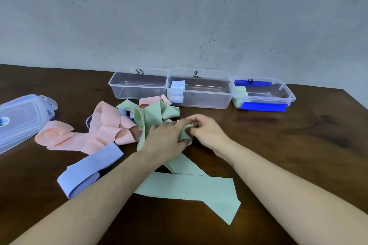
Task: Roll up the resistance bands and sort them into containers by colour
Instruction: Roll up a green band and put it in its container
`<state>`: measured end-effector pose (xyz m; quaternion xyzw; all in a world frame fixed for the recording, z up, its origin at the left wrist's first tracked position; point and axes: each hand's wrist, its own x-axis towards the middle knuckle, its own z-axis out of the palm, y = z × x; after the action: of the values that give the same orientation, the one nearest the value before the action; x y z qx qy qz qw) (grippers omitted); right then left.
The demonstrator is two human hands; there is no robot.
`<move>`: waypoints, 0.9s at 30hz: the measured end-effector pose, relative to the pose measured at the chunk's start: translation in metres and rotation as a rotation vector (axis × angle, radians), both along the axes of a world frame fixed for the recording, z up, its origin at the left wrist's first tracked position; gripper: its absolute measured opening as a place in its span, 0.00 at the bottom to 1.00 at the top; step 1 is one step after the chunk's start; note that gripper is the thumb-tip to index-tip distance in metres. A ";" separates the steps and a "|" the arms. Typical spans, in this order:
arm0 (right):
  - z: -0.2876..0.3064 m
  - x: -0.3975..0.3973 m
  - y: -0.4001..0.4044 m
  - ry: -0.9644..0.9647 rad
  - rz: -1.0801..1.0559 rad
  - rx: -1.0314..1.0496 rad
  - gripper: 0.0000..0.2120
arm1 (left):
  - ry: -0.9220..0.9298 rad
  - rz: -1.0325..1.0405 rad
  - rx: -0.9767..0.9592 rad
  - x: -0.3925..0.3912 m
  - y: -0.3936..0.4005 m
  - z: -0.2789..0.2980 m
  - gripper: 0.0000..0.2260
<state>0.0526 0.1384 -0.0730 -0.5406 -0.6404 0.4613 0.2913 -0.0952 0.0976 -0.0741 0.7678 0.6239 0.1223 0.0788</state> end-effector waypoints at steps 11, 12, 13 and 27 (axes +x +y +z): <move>0.044 0.096 -0.012 0.548 -0.057 0.017 0.19 | -0.553 0.073 0.224 0.068 -0.010 0.041 0.18; 0.050 0.110 -0.014 0.569 -0.037 0.027 0.20 | -0.572 0.092 0.219 0.081 -0.011 0.048 0.19; 0.056 0.123 -0.016 0.586 -0.010 0.034 0.21 | -0.591 0.112 0.209 0.094 -0.012 0.054 0.19; 0.095 0.277 -0.042 0.740 0.177 0.078 0.21 | -0.975 0.152 -0.130 0.258 -0.046 0.095 0.05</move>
<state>0.3295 0.0967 0.0224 -0.2687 -0.5533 0.6239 0.4820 0.1627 0.0519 0.0204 0.5672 0.5749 0.4334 0.3999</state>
